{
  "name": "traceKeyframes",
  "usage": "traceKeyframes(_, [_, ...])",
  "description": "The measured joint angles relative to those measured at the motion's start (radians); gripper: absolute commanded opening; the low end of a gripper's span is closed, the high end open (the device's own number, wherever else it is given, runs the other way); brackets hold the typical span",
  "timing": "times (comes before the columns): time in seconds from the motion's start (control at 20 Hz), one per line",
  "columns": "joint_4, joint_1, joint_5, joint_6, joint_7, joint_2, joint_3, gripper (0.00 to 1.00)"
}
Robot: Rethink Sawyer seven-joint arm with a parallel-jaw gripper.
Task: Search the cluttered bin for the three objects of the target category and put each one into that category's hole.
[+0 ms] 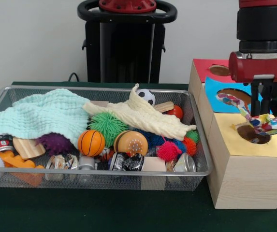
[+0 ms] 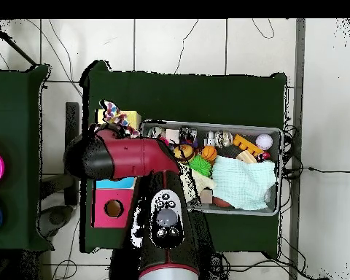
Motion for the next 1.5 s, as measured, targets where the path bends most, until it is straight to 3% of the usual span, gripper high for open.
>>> traceKeyframes(0.05, [0.001, 0.005, 0.000, 0.000, 0.000, 0.001, 0.000, 1.00])
traceKeyframes(1.5, [0.000, -0.003, 0.000, 0.000, 0.000, 0.014, 0.001, 1.00])
